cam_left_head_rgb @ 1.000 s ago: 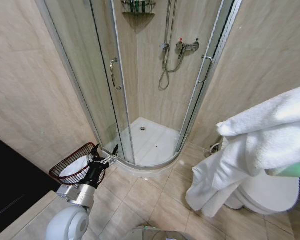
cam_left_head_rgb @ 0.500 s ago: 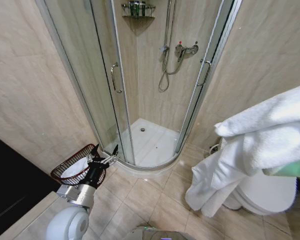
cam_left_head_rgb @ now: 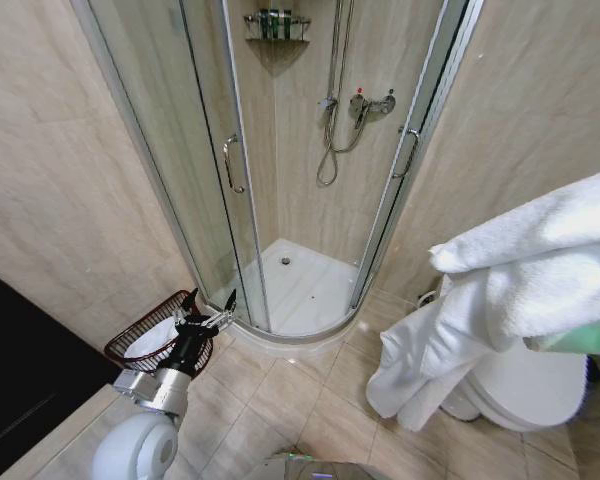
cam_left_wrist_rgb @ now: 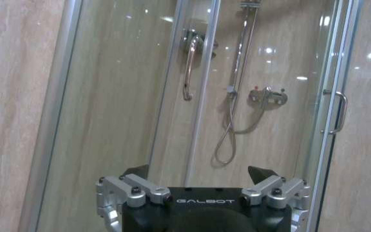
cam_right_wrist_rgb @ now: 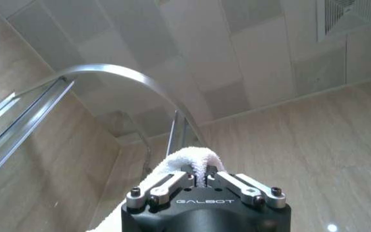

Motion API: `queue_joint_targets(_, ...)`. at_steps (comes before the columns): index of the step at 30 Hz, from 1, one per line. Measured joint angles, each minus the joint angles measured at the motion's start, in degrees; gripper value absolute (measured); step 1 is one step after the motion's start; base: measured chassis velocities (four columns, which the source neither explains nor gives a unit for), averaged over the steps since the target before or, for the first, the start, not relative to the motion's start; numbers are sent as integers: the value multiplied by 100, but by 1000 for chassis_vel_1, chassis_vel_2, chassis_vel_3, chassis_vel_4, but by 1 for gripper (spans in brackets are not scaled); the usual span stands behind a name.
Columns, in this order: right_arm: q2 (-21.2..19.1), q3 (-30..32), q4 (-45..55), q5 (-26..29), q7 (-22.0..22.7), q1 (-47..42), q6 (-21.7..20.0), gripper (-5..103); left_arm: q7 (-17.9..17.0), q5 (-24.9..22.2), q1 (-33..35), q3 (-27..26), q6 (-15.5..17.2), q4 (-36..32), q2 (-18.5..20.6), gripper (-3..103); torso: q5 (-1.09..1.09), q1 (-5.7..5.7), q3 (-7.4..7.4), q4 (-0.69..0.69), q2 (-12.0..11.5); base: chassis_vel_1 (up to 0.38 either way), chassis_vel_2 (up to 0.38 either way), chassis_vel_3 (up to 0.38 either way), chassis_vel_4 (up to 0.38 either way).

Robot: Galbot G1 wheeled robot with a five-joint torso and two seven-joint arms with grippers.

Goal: Discard the used towel into the hamper.

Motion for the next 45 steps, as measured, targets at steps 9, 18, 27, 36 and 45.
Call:
queue_joint_targets(9,-19,-4,0,20,-9,7,2,5,0,0,0,0,0,0,0,100,0,119,140,0,260,0,0,0,0)
queue_joint_targets(18,14,-60,0,3,-44,13,28,5,0,0,0,0,0,0,0,100,0,245,296,0,542,0,0,0,0)
queue_joint_targets(27,26,-131,0,-71,-56,5,36,5,0,0,0,0,0,0,0,100,0,367,440,0,809,0,0,0,0)
queue_joint_targets(36,21,-119,0,-79,-65,3,37,5,0,0,0,0,0,0,0,100,0,478,575,0,1053,0,0,0,0)
queue_joint_targets(45,15,-82,0,-81,-65,-16,44,5,0,0,0,0,0,0,0,100,0,605,722,0,1327,0,0,0,0)
